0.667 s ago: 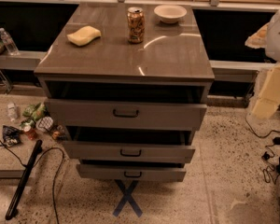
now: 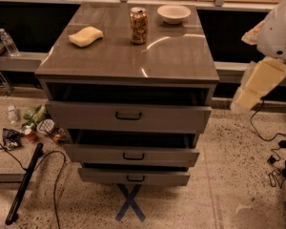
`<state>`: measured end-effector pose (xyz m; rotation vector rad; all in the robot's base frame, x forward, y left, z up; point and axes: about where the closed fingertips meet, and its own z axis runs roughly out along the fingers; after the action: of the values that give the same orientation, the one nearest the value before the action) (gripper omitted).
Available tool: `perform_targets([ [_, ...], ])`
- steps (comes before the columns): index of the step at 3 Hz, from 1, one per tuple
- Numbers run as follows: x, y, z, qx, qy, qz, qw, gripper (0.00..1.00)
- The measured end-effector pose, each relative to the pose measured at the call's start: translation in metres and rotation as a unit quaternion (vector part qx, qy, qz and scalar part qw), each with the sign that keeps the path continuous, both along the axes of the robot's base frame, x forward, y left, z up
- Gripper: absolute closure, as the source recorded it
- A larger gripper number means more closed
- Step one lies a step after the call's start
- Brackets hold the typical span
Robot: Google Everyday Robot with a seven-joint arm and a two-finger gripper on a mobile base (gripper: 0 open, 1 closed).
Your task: Knock orange can over
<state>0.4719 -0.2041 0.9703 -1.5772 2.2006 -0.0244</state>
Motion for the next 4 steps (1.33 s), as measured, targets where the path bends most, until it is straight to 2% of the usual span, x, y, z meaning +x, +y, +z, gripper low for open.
perform_targets([
  [1,0.050,0.019,-0.003,0.089,-0.042,-0.011,0.9951,0.00],
  [2,0.109,0.042,0.002,0.175,-0.081,-0.030,0.9807,0.00],
  [3,0.171,0.078,-0.011,0.236,-0.104,-0.050,0.9648,0.00],
  [4,0.183,0.079,-0.009,0.244,-0.121,-0.058,0.9604,0.00],
])
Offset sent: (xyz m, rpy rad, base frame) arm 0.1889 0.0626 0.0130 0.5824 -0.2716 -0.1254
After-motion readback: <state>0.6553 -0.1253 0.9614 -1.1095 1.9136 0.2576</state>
